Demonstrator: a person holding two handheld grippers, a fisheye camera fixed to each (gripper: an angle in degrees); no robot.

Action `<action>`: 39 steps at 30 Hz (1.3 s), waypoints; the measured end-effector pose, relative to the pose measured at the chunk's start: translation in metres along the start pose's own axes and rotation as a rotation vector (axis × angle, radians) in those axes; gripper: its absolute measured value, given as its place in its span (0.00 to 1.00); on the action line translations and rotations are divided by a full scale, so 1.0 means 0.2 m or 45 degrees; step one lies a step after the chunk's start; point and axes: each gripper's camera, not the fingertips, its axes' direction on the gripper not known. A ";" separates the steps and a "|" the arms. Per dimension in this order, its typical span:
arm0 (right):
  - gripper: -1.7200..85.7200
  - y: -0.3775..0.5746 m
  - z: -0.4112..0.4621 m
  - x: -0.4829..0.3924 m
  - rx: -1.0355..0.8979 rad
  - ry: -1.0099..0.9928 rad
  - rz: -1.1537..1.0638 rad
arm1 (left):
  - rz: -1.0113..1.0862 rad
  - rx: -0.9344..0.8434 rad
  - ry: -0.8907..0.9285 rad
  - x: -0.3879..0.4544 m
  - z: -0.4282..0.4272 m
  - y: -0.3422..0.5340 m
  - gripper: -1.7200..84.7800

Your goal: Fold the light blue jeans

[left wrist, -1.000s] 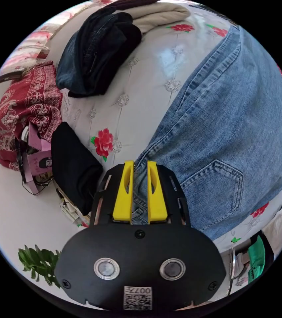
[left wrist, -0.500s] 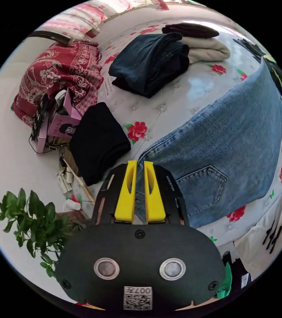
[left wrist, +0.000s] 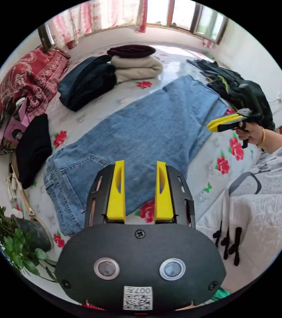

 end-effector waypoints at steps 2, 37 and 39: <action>0.07 0.05 0.11 -0.09 -0.061 0.014 -0.079 | 0.078 -0.141 -0.070 0.12 0.13 -0.02 0.16; 0.04 0.10 0.32 -0.49 -0.274 -0.061 -0.468 | -0.210 -0.157 0.229 -0.58 0.17 0.13 0.15; 0.04 0.16 0.32 -0.47 -0.322 -0.113 -0.449 | -0.192 -0.299 0.152 -0.52 0.29 0.19 0.16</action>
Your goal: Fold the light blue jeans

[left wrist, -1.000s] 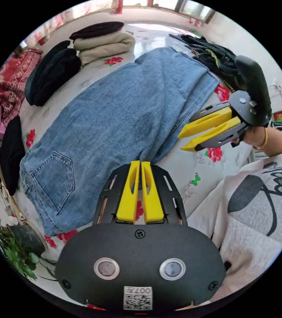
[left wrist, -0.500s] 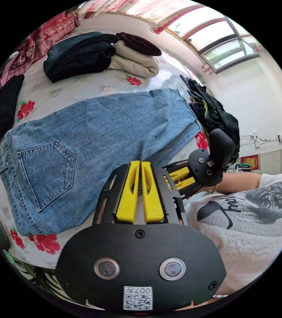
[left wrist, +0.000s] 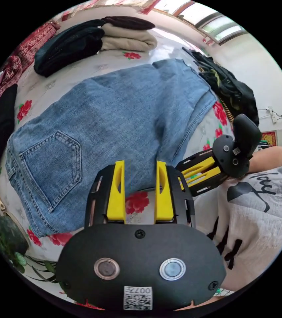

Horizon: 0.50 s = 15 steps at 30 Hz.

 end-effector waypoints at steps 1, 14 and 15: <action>0.05 0.02 0.00 0.00 -0.046 -0.049 0.003 | -0.026 0.021 0.026 0.01 0.04 0.04 0.16; 0.08 0.83 -1.26 0.65 0.755 0.392 1.115 | -0.108 0.223 -0.114 0.08 -0.11 0.21 0.16; 0.08 0.89 -1.32 0.69 0.797 0.420 1.196 | -0.044 0.295 -0.130 0.16 -0.16 0.21 0.16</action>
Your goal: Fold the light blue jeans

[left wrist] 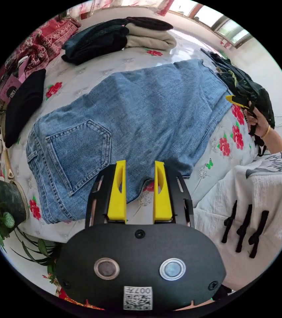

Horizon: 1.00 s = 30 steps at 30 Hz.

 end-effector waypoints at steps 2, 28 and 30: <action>0.07 -0.11 -0.13 0.18 0.155 0.075 0.178 | 0.079 0.038 0.010 0.13 -0.02 -0.01 0.16; 0.02 0.02 -0.64 0.71 0.285 -0.117 0.558 | 0.087 -0.272 0.000 0.34 0.30 -0.08 0.15; 0.02 0.02 -0.69 0.69 0.303 -0.110 0.524 | 0.025 -0.223 0.060 0.30 0.25 -0.07 0.15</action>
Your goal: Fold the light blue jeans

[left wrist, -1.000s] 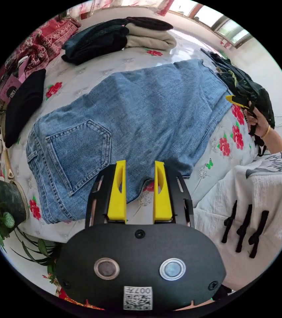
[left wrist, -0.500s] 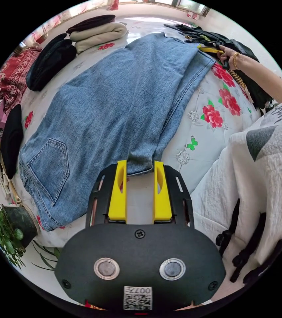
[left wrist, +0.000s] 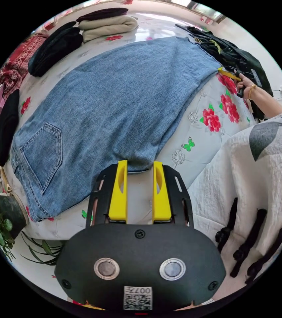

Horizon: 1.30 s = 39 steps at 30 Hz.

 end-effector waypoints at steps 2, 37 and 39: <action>0.03 0.00 -0.08 0.01 0.037 -0.004 0.042 | -0.081 0.093 0.082 -0.05 -0.07 0.04 0.14; 0.02 0.61 -0.34 -1.04 0.032 -0.351 -0.708 | -1.647 0.845 0.657 -1.23 0.11 0.94 0.13; 0.02 0.87 -0.19 -1.38 -0.076 -0.287 -1.063 | -1.633 0.854 0.650 -1.23 0.11 0.95 0.13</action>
